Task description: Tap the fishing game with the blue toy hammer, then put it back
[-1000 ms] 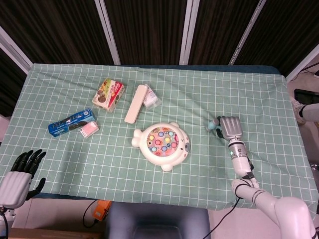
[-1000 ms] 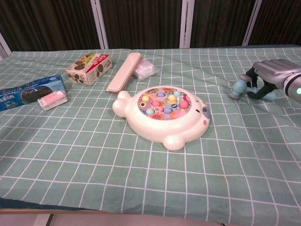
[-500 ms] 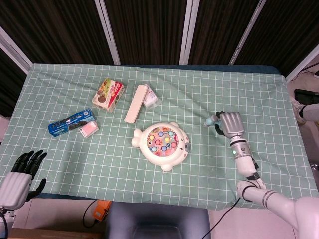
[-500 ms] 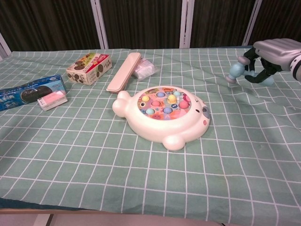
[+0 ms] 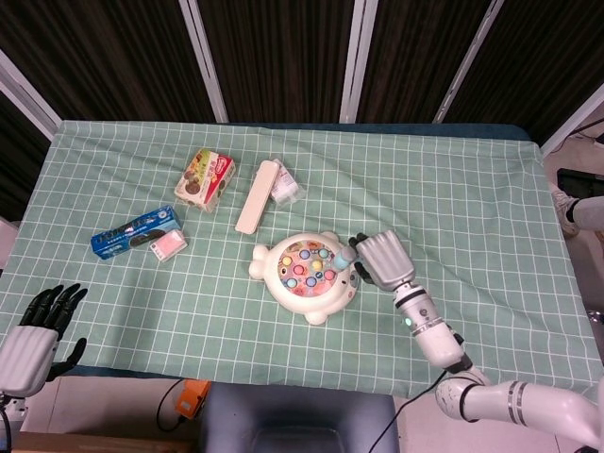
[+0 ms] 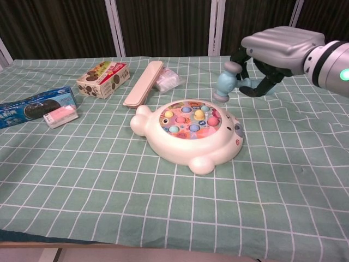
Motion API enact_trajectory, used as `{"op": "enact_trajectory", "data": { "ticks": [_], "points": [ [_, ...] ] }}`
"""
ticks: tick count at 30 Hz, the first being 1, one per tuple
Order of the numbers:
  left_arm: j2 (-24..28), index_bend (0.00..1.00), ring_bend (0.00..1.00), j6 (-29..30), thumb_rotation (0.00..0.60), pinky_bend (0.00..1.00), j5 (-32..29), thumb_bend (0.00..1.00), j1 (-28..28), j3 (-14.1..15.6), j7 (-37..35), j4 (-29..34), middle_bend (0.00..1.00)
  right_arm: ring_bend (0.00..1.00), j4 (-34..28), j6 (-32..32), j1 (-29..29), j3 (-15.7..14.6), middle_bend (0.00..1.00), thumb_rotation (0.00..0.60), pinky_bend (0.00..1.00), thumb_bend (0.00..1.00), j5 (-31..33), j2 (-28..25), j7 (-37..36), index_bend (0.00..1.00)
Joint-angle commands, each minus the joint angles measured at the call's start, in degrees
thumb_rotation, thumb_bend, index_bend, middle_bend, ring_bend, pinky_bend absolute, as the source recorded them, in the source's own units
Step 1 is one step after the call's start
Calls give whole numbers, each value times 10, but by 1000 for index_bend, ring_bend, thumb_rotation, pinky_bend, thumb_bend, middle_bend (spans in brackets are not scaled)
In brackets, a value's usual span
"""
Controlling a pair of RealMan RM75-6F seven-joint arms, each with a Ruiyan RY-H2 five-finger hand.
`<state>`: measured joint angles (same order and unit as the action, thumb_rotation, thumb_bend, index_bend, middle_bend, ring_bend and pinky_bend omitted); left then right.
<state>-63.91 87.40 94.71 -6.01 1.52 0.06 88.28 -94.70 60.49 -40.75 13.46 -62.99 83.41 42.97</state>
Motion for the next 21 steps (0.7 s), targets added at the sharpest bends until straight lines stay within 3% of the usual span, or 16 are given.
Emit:
{"op": "enact_trajectory", "data": {
  "ticks": [1,8,21],
  "points": [
    [2,0,22,1,600,97,2,404,0,1,-5,-1,57,822,-47,19,-30,-8,735,600,859,553,48,14,93,988],
    [4,0,22,4,600,97,7,405,1,3,-12,-4,57,822,-63,42,-59,-9,735,600,860,553,134,26,178,989],
    [2,0,22,1,600,97,6,403,-1,3,-6,-3,57,821,-31,64,-90,-32,735,600,859,552,167,45,216,989]
  ]
}}
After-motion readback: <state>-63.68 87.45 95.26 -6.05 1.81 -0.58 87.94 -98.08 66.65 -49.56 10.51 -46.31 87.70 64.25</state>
